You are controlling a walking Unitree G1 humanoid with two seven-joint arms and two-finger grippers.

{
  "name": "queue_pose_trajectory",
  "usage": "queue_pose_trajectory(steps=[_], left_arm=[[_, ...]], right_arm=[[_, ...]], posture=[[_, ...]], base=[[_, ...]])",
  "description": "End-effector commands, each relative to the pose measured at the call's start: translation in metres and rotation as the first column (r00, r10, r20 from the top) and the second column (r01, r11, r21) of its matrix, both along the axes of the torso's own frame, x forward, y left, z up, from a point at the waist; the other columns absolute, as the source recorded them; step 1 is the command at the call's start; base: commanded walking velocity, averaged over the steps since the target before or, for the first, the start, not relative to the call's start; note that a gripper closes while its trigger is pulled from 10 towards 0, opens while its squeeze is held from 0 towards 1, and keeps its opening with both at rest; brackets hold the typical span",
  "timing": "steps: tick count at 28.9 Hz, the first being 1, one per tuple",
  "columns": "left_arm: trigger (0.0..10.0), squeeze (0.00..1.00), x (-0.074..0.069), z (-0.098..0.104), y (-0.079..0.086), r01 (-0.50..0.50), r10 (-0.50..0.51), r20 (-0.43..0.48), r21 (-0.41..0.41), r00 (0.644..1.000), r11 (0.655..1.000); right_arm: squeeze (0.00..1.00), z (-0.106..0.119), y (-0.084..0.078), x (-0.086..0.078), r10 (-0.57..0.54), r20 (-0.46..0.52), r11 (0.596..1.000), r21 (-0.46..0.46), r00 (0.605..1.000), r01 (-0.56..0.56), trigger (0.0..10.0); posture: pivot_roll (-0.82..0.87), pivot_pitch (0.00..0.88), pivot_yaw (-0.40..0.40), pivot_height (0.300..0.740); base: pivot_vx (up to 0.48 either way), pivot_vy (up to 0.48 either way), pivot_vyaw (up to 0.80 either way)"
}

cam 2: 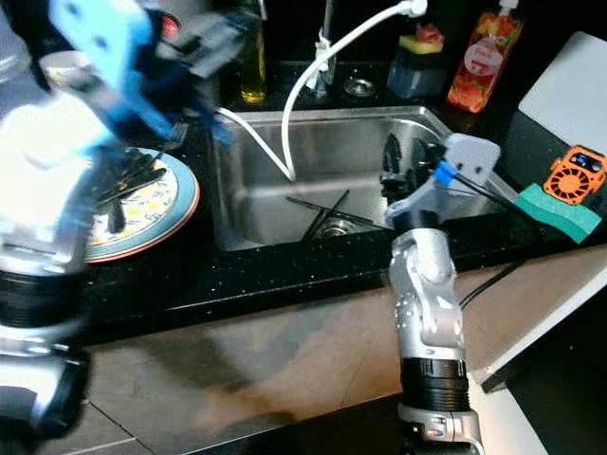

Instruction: Kitchen organization

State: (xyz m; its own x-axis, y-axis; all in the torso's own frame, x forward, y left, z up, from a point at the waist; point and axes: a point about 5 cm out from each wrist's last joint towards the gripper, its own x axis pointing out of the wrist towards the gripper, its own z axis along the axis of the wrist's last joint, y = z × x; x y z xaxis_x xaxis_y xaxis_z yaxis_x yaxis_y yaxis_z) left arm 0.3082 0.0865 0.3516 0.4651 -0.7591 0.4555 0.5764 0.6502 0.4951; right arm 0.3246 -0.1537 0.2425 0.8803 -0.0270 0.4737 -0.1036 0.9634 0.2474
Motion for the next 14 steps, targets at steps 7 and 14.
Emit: queue_pose_trajectory(steps=[7,14], left_arm=[[10.0,1.0,0.054,-0.077,-0.016,-0.285,0.321,-0.312,0.155,0.894,0.946],[10.0,0.0,0.039,-0.051,0.01,-0.236,0.207,-0.323,-0.051,0.923,0.971]], right_arm=[[0.0,-0.004,-0.009,-0.005,-0.045,-0.011,0.999,0.005,0.999,0.045,10.0],[0.0,-0.005,-0.007,-0.006,-0.04,-0.014,0.999,0.009,0.999,0.04,10.0]], posture=[[0.05,0.042,-0.048,0.74],[0.07,0.054,-0.054,0.74]], base=[[0.0,0.0,0.0],[0.0,0.0,0.0]])
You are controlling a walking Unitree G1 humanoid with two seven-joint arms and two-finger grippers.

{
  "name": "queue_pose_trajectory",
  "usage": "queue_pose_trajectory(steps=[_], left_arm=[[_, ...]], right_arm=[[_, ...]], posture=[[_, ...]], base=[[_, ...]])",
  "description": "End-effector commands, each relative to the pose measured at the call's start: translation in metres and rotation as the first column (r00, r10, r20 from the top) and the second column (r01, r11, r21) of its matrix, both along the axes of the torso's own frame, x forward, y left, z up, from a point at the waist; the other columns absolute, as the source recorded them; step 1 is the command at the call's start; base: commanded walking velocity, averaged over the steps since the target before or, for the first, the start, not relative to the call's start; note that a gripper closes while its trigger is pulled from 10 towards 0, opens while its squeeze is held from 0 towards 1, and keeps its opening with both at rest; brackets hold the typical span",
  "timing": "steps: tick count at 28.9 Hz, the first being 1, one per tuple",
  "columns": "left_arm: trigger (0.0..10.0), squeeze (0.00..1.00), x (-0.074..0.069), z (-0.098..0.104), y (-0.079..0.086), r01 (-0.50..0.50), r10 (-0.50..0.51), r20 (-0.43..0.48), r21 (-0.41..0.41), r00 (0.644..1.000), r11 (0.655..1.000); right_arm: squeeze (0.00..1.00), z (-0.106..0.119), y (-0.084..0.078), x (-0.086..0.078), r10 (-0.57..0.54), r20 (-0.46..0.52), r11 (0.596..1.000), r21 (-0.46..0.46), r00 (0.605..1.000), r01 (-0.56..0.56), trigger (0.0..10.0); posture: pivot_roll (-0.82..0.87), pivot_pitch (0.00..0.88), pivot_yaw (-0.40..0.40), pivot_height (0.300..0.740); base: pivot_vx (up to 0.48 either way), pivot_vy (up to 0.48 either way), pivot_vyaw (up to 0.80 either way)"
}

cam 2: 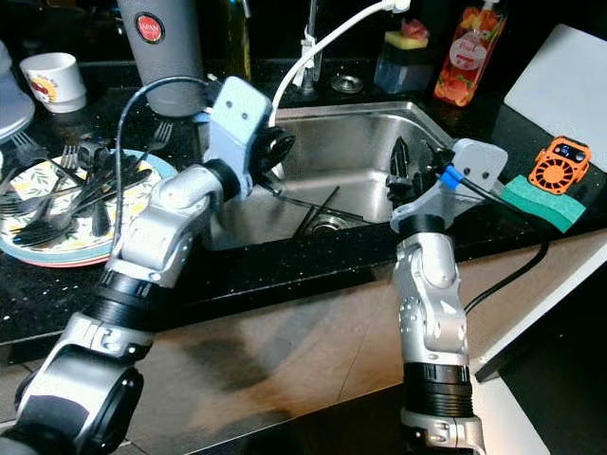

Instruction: Kitchen organization

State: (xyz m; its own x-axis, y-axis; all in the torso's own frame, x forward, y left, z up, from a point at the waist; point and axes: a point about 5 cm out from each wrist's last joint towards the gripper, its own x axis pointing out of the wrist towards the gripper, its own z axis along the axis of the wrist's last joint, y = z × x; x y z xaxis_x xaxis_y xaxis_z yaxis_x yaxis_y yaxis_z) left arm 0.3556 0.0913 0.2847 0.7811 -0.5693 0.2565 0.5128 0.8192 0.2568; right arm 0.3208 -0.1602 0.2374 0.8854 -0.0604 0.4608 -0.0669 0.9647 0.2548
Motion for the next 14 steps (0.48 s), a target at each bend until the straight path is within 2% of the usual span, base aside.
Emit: queue_pose_trajectory(steps=[1,2,3,4,6,7,9,10,11,12,14], left_arm=[[10.0,0.0,-0.008,0.016,0.005,0.036,-0.034,0.051,-0.041,0.998,0.998],[10.0,0.0,-0.009,0.027,0.025,-0.067,0.063,0.106,0.03,0.992,0.997],[10.0,0.0,-0.009,0.031,0.038,-0.133,0.121,0.13,0.092,0.984,0.987],[10.0,0.0,-0.009,0.031,0.038,-0.133,0.121,0.13,0.092,0.984,0.987],[10.0,0.0,-0.008,0.033,0.061,-0.226,0.206,0.124,0.179,0.971,0.958],[10.0,0.0,-0.008,0.033,0.061,-0.226,0.206,0.124,0.179,0.971,0.958],[10.0,0.0,-0.016,0.033,0.093,-0.288,0.281,0.063,0.232,0.958,0.929],[10.0,0.0,-0.027,0.028,0.11,-0.285,0.294,0.012,0.284,0.956,0.916],[10.0,0.0,-0.035,0.026,0.119,-0.275,0.298,-0.024,0.319,0.954,0.907],[10.0,0.0,-0.044,0.021,0.126,-0.239,0.282,-0.079,0.347,0.956,0.907],[10.0,0.0,-0.05,0.018,0.129,-0.213,0.268,-0.112,0.359,0.957,0.909]], right_arm=[[0.0,0.0,-0.001,-0.002,-0.006,0.0,1.0,0.003,1.0,0.006,10.0],[0.0,0.0,0.001,-0.001,0.001,0.0,1.0,0.005,1.0,-0.001,10.0],[0.0,0.0,0.002,-0.001,0.004,0.0,1.0,0.006,1.0,-0.004,10.0],[0.0,0.0,0.002,-0.001,0.004,0.0,1.0,0.006,1.0,-0.004,10.0],[0.0,-0.001,0.003,-0.001,0.007,-0.002,1.0,0.009,1.0,-0.007,10.0],[0.0,-0.001,0.003,-0.001,0.007,-0.002,1.0,0.009,1.0,-0.007,10.0],[0.0,-0.002,0.004,-0.002,0.008,-0.006,1.0,0.012,1.0,-0.008,10.0],[0.0,-0.003,0.004,-0.002,0.009,-0.01,1.0,0.014,1.0,-0.008,10.0],[0.0,-0.004,0.004,-0.002,0.008,-0.012,1.0,0.016,1.0,-0.008,10.0],[0.0,-0.005,0.004,-0.002,0.008,-0.015,1.0,0.017,1.0,-0.008,10.0],[0.0,-0.006,0.004,-0.003,0.009,-0.016,1.0,0.018,1.0,-0.008,10.0]], posture=[[0.07,0.054,-0.054,0.74],[0.08,0.055,-0.051,0.74],[0.08,0.055,-0.051,0.74],[0.08,0.055,-0.051,0.74],[0.09,0.059,-0.05,0.74],[0.09,0.059,-0.05,0.74],[0.1,0.065,-0.041,0.74],[0.12,0.071,-0.042,0.74],[0.12,0.071,-0.042,0.74],[0.13,0.076,-0.046,0.74],[0.13,0.076,-0.046,0.74]], base=[[0.0,0.0,0.0],[0.0,0.0,0.0],[0.0,0.0,0.0],[0.0,0.0,0.0],[0.0,0.0,0.0],[0.0,0.0,0.0],[0.0,0.0,0.0],[0.0,0.0,0.0],[0.0,0.0,0.0],[0.0,0.0,0.0],[0.0,0.0,0.0]])
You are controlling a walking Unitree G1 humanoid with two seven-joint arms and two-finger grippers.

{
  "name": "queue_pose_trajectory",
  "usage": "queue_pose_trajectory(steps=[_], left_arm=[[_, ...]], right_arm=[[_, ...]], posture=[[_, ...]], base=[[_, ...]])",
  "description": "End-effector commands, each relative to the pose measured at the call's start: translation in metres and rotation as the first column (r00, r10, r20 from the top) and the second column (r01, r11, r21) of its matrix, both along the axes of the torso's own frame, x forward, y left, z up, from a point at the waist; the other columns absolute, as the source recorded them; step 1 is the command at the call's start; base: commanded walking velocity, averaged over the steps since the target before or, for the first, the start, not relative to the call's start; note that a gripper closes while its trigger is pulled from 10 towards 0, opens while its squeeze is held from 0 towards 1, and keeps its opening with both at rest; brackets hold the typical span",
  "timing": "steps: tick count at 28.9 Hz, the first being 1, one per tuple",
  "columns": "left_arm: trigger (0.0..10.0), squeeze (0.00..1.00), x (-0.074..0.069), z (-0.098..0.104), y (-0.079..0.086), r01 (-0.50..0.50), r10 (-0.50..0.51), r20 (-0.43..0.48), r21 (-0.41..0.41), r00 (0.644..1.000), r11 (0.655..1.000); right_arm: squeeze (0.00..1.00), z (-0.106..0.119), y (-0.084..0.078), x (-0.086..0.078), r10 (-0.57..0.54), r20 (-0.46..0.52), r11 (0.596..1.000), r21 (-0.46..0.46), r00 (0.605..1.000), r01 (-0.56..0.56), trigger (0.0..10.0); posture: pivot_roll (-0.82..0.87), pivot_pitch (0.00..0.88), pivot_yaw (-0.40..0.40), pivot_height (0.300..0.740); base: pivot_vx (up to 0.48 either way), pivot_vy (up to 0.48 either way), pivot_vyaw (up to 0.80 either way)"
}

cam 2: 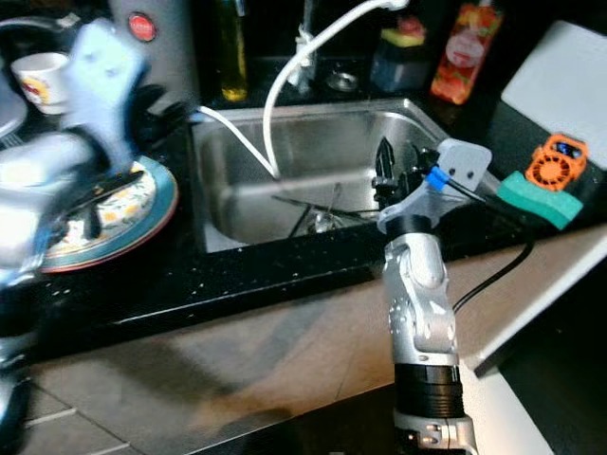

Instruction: Kitchen organization

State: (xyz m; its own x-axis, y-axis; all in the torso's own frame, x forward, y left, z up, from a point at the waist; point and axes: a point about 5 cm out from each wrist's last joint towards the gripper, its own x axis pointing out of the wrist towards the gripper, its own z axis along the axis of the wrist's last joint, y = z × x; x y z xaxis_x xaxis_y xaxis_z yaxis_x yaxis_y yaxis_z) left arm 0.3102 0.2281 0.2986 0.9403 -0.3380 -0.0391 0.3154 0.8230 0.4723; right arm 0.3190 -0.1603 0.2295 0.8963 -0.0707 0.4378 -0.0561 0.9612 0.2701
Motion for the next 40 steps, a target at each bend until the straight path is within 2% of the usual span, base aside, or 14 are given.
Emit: queue_pose_trajectory(steps=[1,2,3,9,15,16,17,19,20,21,22,29,33,40], left_arm=[[10.0,0.0,-0.017,-0.001,-0.001,0.079,-0.078,-0.08,0.006,0.994,0.997],[10.0,0.0,-0.035,-0.009,0.011,0.092,-0.09,-0.193,0.003,0.977,0.996],[10.0,0.0,-0.04,-0.01,0.013,0.093,-0.09,-0.222,0.001,0.971,0.996],[10.0,0.0,-0.029,-0.022,0.046,-0.145,0.141,-0.29,0.007,0.947,0.989],[10.0,0.0,-0.018,-0.027,0.055,-0.244,0.243,-0.252,0.027,0.937,0.969],[10.0,0.08,-0.014,-0.026,0.056,-0.262,0.256,-0.249,0.011,0.934,0.965],[10.0,1.0,-0.011,-0.026,0.056,-0.271,0.262,-0.253,-0.002,0.931,0.963],[10.0,1.0,-0.008,-0.026,0.055,-0.273,0.26,-0.255,-0.017,0.931,0.962],[10.0,0.37,-0.003,-0.021,0.053,-0.268,0.234,-0.275,-0.093,0.932,0.959],[10.0,0.37,-0.001,-0.018,0.051,-0.263,0.218,-0.286,-0.128,0.933,0.956],[10.0,0.0,0.001,-0.016,0.05,-0.259,0.203,-0.299,-0.16,0.932,0.952],[10.0,0.0,-0.007,-0.018,0.051,-0.192,0.105,-0.409,-0.178,0.906,0.965],[10.0,0.0,-0.014,-0.024,0.056,-0.195,0.133,-0.44,-0.097,0.888,0.976],[10.0,0.0,-0.026,-0.041,0.065,-0.23,0.171,-0.505,-0.057,0.846,0.972]], right_arm=[[0.0,0.001,0.004,0.0,0.016,0.005,1.0,0.004,1.0,-0.016,10.0],[0.0,0.0,0.007,0.002,0.03,-0.001,1.0,0.002,1.0,-0.03,10.0],[0.0,0.0,0.008,0.002,0.033,-0.002,0.999,0.002,0.999,-0.033,10.0],[0.0,0.004,0.014,0.007,0.06,0.007,0.998,0.001,0.998,-0.06,10.0],[0.0,0.005,0.013,0.007,0.059,0.011,0.998,-0.004,0.998,-0.059,10.0],[0.0,0.005,0.012,0.006,0.057,0.011,0.998,-0.005,0.998,-0.057,10.0],[0.0,0.005,0.012,0.006,0.055,0.011,0.998,-0.006,0.998,-0.055,10.0],[0.0,0.005,0.011,0.006,0.053,0.012,0.999,-0.007,0.999,-0.053,10.0],[0.0,0.005,0.009,0.005,0.045,0.014,0.999,-0.008,0.999,-0.045,10.0],[0.0,0.005,0.009,0.004,0.042,0.015,0.999,-0.008,0.999,-0.042,10.0],[0.0,0.005,0.008,0.004,0.04,0.016,0.999,-0.008,0.999,-0.04,10.0],[0.0,0.005,0.008,0.004,0.036,0.016,0.999,-0.009,0.999,-0.035,10.0],[0.0,0.005,0.008,0.004,0.037,0.015,0.999,-0.01,0.999,-0.037,10.0],[0.0,0.003,0.009,0.004,0.043,0.01,0.999,-0.008,0.999,-0.042,10.0]], posture=[[0.14,0.08,-0.05,0.74],[0.15,0.082,-0.055,0.74],[0.15,0.082,-0.055,0.74],[0.16,0.067,-0.066,0.74],[0.15,0.058,-0.069,0.74],[0.14,0.052,-0.065,0.74],[0.14,0.051,-0.061,0.74],[0.14,0.051,-0.061,0.74],[0.13,0.046,-0.057,0.74],[0.13,0.046,-0.057,0.74],[0.13,0.046,-0.057,0.74],[0.13,0.046,-0.05,0.74],[0.13,0.048,-0.049,0.74],[0.15,0.055,-0.057,0.74]], base=[[0.0,0.0,0.0],[0.0,0.0,0.0],[0.0,0.0,0.0],[0.0,0.0,0.0],[0.0,0.0,0.0],[0.0,0.0,0.0],[0.0,0.0,0.0],[0.0,0.0,0.0],[0.0,0.0,0.0],[0.0,0.0,0.0],[0.0,0.0,0.0],[0.0,0.0,0.0],[0.0,0.0,0.0],[0.0,0.0,0.0]])
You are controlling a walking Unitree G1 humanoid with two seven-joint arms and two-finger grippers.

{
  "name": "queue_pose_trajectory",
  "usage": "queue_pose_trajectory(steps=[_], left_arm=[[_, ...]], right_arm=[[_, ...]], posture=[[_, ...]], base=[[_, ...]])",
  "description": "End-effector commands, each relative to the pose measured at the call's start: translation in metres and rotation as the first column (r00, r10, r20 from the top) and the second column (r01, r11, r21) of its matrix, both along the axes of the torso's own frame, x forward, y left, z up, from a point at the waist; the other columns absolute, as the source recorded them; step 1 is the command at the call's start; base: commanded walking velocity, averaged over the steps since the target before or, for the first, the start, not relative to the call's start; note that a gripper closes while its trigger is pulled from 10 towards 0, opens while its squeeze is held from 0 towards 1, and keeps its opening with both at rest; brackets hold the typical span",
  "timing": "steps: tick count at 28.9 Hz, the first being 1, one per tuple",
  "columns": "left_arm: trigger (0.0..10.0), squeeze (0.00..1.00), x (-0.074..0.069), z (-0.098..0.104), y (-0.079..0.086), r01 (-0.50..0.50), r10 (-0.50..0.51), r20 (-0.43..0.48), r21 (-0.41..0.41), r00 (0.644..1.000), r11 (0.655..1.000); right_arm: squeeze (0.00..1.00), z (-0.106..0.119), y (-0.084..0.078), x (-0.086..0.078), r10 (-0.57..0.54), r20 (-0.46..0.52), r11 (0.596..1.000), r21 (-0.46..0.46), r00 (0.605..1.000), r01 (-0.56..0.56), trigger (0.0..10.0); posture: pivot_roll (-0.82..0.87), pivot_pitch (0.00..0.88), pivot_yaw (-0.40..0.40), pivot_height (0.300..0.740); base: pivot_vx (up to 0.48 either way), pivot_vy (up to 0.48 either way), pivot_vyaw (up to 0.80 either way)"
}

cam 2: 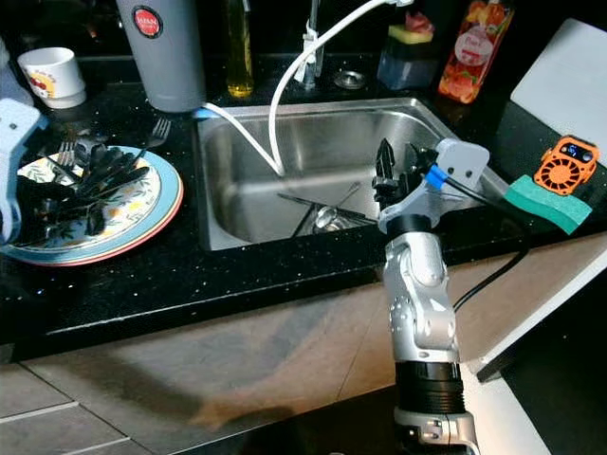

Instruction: Kitchen organization

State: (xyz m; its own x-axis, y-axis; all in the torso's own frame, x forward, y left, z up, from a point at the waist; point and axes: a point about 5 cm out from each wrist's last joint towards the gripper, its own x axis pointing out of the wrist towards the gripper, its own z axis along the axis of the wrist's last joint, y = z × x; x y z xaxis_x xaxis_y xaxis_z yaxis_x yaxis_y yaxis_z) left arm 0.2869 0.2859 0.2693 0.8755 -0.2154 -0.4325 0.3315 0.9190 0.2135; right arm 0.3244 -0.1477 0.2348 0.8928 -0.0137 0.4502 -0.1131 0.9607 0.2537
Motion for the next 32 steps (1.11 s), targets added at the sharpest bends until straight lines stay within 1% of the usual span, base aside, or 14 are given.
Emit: queue_pose_trajectory(steps=[1,6,7,9,10,14,20,21,22,23,24,25,29,32], left_arm=[[10.0,0.0,-0.002,-0.016,0.007,-0.045,0.045,-0.075,0.008,0.996,0.999],[10.0,0.0,0.0,-0.03,0.005,-0.049,0.047,-0.115,-0.01,0.992,0.999],[2.2,0.0,0.003,-0.038,0.008,-0.089,0.086,-0.121,-0.014,0.989,0.996],[2.2,0.0,0.004,-0.04,0.009,-0.102,0.1,-0.121,-0.012,0.988,0.995],[0.0,0.0,0.004,-0.043,0.009,-0.113,0.112,-0.12,-0.004,0.986,0.994],[0.0,0.0,0.007,-0.043,0.003,-0.106,0.104,-0.105,-0.015,0.989,0.994],[0.0,0.0,0.018,-0.026,-0.01,-0.091,0.091,0.005,-0.075,0.996,0.993],[0.0,0.0,0.024,-0.008,-0.019,-0.053,0.067,0.136,-0.101,0.988,0.993],[0.0,0.0,0.024,-0.008,-0.019,-0.053,0.067,0.136,-0.101,0.988,0.993],[0.0,0.0,0.027,0.008,-0.023,-0.036,0.062,0.244,-0.108,0.968,0.994],[0.0,0.0,0.028,0.018,-0.026,-0.028,0.061,0.312,-0.111,0.948,0.993],[10.0,0.0,0.029,0.031,-0.029,-0.027,0.064,0.394,-0.099,0.917,0.995],[10.0,0.0,0.026,0.071,-0.044,0.053,0.037,0.584,-0.136,0.811,0.989],[10.0,0.0,0.026,0.089,-0.058,0.114,0.013,0.652,-0.152,0.758,0.982]], right_arm=[[0.0,-0.002,-0.003,-0.001,-0.01,-0.003,1.0,0.009,1.0,0.01,10.0],[0.0,-0.001,0.0,0.0,0.0,0.0,1.0,0.006,1.0,0.0,10.0],[0.0,-0.001,-0.002,0.0,-0.006,0.001,1.0,0.006,1.0,0.006,10.0],[0.0,0.0,-0.004,0.0,-0.01,0.001,1.0,0.006,1.0,0.01,10.0],[0.0,-0.001,-0.005,0.0,-0.016,0.0,1.0,0.006,1.0,0.016,10.0],[0.0,-0.001,-0.006,0.0,-0.018,-0.001,1.0,0.006,1.0,0.018,10.0],[0.0,-0.001,-0.004,0.0,-0.014,0.001,1.0,0.007,1.0,0.014,10.0],[0.0,0.0,-0.004,0.0,-0.015,0.003,1.0,0.008,1.0,0.015,10.0],[0.0,0.0,-0.004,0.0,-0.015,0.003,1.0,0.008,1.0,0.015,10.0],[0.0,0.0,-0.004,0.0,-0.016,0.004,1.0,0.009,1.0,0.016,10.0],[0.0,0.0,-0.004,0.0,-0.017,0.004,1.0,0.009,1.0,0.017,10.0],[0.0,0.001,-0.005,0.0,-0.018,0.004,1.0,0.009,1.0,0.018,10.0],[0.0,0.0,-0.006,-0.001,-0.023,0.003,1.0,0.011,1.0,0.023,10.0],[0.0,0.0,-0.006,-0.001,-0.026,0.003,1.0,0.013,1.0,0.026,10.0]], posture=[[0.15,0.055,-0.057,0.74],[0.14,0.055,-0.06,0.74],[0.13,0.055,-0.058,0.74],[0.13,0.055,-0.058,0.74],[0.13,0.055,-0.058,0.74],[0.13,0.055,-0.057,0.74],[0.13,0.056,-0.059,0.74],[0.13,0.056,-0.058,0.74],[0.13,0.056,-0.058,0.74],[0.13,0.056,-0.058,0.74],[0.13,0.056,-0.058,0.74],[0.12,0.059,-0.056,0.74],[0.12,0.061,-0.054,0.74],[0.12,0.06,-0.054,0.74]], base=[[0.0,0.0,0.0],[0.0,0.0,0.0],[0.0,0.0,0.0],[0.0,0.0,0.0],[0.0,0.0,0.0],[0.0,0.0,0.0],[0.0,0.0,0.0],[0.0,0.0,0.0],[0.0,0.0,0.0],[0.0,0.0,0.0],[0.0,0.0,0.0],[0.0,0.0,0.0],[0.0,0.0,0.0],[0.0,0.0,0.0]])
